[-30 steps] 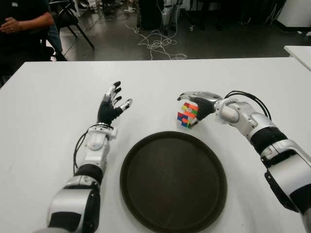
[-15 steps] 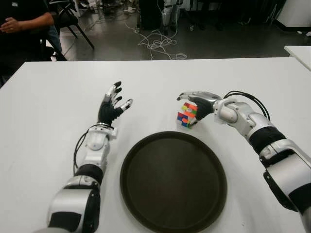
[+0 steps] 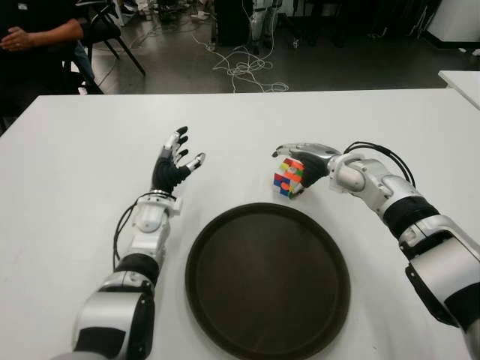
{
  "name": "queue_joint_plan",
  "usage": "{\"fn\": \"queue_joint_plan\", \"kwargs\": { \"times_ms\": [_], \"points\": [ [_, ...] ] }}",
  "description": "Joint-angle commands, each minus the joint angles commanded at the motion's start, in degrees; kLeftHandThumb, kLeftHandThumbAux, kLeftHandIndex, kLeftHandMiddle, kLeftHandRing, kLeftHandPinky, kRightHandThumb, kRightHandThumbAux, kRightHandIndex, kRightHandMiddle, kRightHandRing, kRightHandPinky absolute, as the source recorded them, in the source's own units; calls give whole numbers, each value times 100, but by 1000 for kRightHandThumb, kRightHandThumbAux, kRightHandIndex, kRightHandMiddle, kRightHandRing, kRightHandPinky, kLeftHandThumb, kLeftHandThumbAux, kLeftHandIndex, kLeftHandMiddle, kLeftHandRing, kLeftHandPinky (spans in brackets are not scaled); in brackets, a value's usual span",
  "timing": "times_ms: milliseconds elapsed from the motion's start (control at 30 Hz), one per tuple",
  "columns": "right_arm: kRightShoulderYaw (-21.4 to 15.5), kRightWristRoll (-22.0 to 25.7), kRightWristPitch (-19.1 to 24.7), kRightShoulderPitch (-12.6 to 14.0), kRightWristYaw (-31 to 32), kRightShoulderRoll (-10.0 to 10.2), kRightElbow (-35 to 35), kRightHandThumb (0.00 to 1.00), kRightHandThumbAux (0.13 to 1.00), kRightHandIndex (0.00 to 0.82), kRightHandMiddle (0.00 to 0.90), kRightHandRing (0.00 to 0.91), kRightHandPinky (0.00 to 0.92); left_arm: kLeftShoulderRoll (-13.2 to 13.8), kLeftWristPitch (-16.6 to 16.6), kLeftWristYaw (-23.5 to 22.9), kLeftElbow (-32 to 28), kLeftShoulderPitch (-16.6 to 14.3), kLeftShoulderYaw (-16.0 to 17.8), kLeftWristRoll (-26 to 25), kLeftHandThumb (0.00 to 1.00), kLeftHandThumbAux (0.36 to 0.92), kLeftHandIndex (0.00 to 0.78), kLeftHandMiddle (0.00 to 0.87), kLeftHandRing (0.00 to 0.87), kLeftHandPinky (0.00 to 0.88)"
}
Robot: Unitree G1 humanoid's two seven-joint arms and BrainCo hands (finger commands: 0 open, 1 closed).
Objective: Pick up the Rubik's Cube and put it in the plate
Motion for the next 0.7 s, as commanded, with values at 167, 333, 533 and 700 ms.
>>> {"fn": "queue_joint_plan", "kwargs": {
  "times_ms": [167, 333, 533, 700],
  "points": [
    [28, -17, 53, 11, 9, 10, -15, 0, 784, 66, 84, 91, 81, -6, 15, -19, 2, 1, 0, -28, 0, 783, 30, 43, 7, 0],
    [78, -50, 130, 30, 26, 35, -32, 0, 801, 61, 73, 84, 80, 2, 4, 10, 3, 5, -22, 1, 0, 777, 26, 39, 3, 0],
    [124, -59, 172, 50, 80, 79, -16, 0, 810, 65, 74, 84, 82, 9, -33, 34, 2, 12, -30, 9, 0, 783, 28, 45, 12, 0],
    [177, -87, 185, 47, 130, 99, 7, 0, 807, 66, 79, 84, 76, 9, -24, 32, 4, 13, -24, -6, 0, 785, 29, 47, 11, 0]
  ]
}}
